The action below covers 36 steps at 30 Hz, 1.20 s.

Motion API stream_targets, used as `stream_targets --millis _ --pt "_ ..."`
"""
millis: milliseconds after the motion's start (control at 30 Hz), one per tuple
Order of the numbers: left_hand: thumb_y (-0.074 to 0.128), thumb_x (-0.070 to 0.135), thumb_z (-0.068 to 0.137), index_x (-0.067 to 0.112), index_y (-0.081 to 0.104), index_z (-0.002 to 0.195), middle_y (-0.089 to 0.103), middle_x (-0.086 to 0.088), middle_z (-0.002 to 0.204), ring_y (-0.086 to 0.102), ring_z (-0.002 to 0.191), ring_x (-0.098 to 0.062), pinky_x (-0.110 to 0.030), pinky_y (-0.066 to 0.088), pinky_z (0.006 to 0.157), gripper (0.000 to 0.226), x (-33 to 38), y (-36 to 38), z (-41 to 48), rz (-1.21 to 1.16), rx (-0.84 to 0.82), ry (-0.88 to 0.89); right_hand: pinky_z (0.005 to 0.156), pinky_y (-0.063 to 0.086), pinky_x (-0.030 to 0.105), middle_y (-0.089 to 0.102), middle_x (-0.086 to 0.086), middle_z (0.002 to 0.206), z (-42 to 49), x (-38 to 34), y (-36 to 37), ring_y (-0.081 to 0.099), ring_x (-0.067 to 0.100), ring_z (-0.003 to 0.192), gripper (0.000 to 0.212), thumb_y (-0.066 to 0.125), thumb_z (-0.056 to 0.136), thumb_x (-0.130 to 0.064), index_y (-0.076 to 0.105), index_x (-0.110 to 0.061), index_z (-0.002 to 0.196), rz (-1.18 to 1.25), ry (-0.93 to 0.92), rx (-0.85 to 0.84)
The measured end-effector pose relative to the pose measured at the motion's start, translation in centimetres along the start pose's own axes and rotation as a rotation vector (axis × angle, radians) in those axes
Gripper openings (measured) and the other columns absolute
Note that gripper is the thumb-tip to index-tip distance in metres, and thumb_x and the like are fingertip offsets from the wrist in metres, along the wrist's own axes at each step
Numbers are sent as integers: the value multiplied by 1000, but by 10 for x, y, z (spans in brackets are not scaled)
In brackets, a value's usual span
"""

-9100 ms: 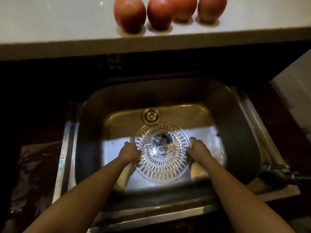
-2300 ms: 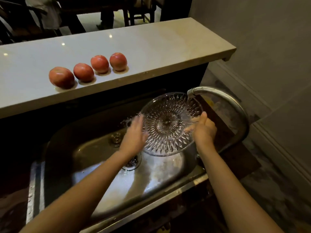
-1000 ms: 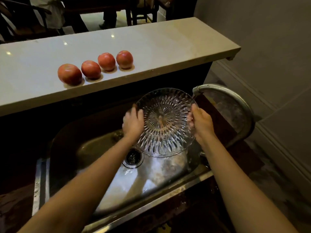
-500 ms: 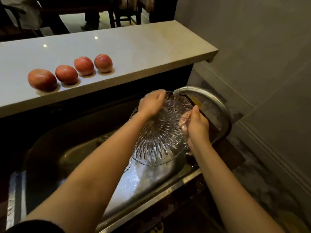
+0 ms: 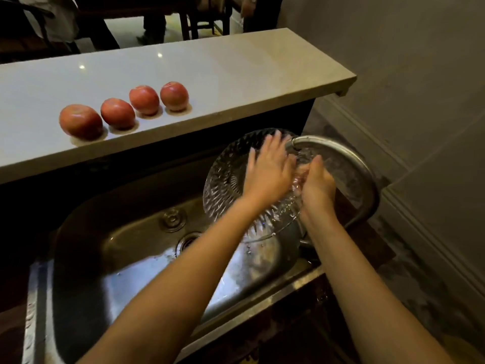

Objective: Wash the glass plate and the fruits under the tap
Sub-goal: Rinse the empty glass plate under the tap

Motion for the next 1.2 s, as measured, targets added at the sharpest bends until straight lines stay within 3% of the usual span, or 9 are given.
stream_targets --millis 167,300,400,467,600,700,833,1000,1200 --pt "25 44 98 13 48 134 49 -14 139 44 129 -28 -44 32 110 53 -68 -8 33 -412 2 -555 59 44 31 57 1 63 -25 4 5 54 13 57 41 35 99 -37 58 -15 72 -161 -218 -203" --pt "34 38 95 5 59 88 65 -19 83 57 84 -34 -37 49 75 42 -122 -13 0 -1047 -136 -931 46 33 30 47 5 52 -53 -2 19 41 15 45 45 38 98 -33 53 -4 67 -555 -815 -501" --pt "48 17 90 5 57 89 63 -19 85 64 74 -32 -30 51 54 15 -157 -31 -34 -1012 -242 -1063 42 31 24 50 2 51 -74 7 28 42 14 43 45 37 96 -37 54 -10 64 -821 -1293 -649" --pt "42 5 91 1 58 104 66 -20 95 68 79 -32 -37 58 61 21 -170 -35 -55 -1085 -300 -1113 45 34 25 53 0 57 -80 20 32 46 14 49 48 30 97 -40 55 -13 66 -942 -1410 -757" --pt "28 -5 92 5 46 127 62 -21 110 62 100 -39 -54 48 80 40 -182 -36 -89 -1350 -244 -1102 79 40 31 53 -11 82 -62 49 35 47 11 82 54 19 90 -55 61 -22 84 -1005 -897 -957" --pt "32 -7 89 12 49 126 62 -16 118 69 91 -37 -55 55 78 45 -185 -34 -105 -1575 -117 -1044 103 35 42 56 -5 113 -27 56 20 40 16 114 35 33 92 -50 56 -30 111 -1069 -577 -679" --pt "38 -7 82 13 48 129 59 -16 124 68 93 -40 -57 51 81 52 -174 -22 -104 -1720 -67 -893 113 22 44 14 8 156 -10 52 16 10 28 142 64 51 93 -27 19 -13 147 -868 -225 -349" --pt "42 -1 82 17 49 130 62 -13 125 65 101 -40 -61 45 88 51 -161 -11 -97 -1727 -90 -803 95 41 41 36 13 137 10 30 0 35 30 125 40 56 90 -24 49 -12 128 -804 -79 -25" --pt "43 2 91 12 47 129 70 -16 107 71 89 -32 -44 60 70 39 -161 -13 -84 -1674 1 -822 56 42 28 66 9 77 9 30 -7 57 19 63 37 40 97 -35 65 -8 93 -507 119 -337"
Point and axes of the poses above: each hand's wrist, its own z-axis towards the middle knuckle, its own y-axis out of the palm, x = y × z, the point moved 5 cm from there along z, towards the middle knuckle
